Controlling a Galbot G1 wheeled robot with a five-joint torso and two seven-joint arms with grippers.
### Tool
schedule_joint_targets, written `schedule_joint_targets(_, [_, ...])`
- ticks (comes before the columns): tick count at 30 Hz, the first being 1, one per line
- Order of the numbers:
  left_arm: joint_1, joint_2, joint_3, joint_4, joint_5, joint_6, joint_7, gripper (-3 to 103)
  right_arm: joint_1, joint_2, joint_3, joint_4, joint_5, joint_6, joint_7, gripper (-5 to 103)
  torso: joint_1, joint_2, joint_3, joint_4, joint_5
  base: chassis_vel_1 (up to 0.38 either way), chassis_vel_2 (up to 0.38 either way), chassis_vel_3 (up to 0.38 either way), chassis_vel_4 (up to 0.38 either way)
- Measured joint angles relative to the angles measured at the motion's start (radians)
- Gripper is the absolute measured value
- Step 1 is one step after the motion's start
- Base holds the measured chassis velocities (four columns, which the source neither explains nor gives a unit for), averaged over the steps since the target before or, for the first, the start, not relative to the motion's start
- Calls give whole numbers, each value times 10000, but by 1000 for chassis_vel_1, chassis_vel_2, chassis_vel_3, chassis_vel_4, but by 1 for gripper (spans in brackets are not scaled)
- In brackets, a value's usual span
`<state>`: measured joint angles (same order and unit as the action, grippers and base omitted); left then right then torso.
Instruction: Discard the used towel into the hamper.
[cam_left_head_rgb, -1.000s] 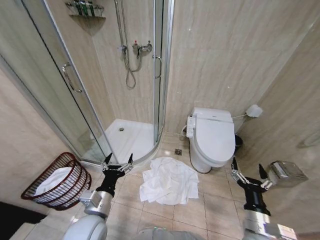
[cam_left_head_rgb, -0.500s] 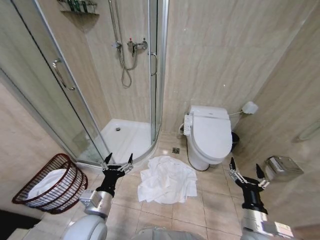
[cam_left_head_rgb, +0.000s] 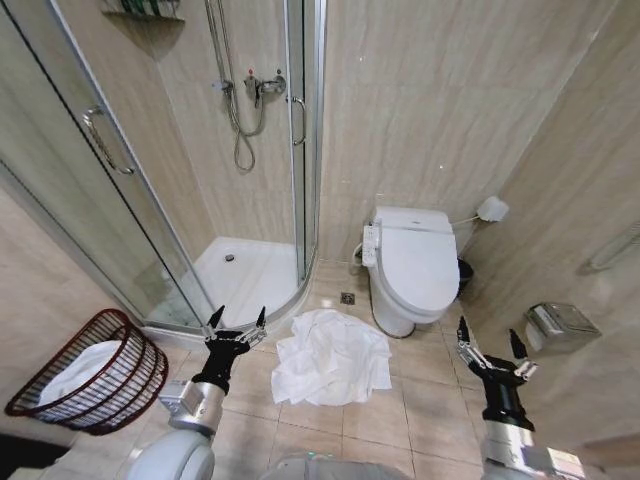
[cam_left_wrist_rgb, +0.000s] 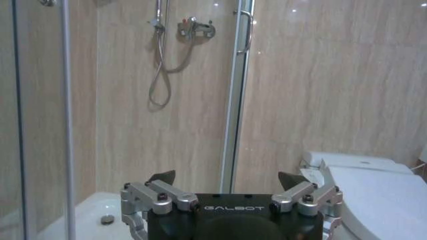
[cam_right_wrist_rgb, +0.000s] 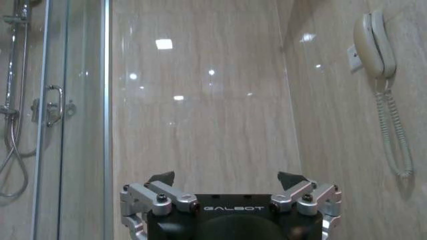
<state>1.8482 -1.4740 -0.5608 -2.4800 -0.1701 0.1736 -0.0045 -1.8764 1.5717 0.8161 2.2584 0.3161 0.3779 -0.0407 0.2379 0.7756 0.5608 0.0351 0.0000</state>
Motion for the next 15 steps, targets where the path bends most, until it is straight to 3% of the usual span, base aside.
schedule_joint_targets(15, [0, 0, 0, 0, 0, 1, 0, 100, -95, -13, 12, 48, -321, -430, 407, 100, -265, -623, -359, 0, 1, 0, 0, 0, 0])
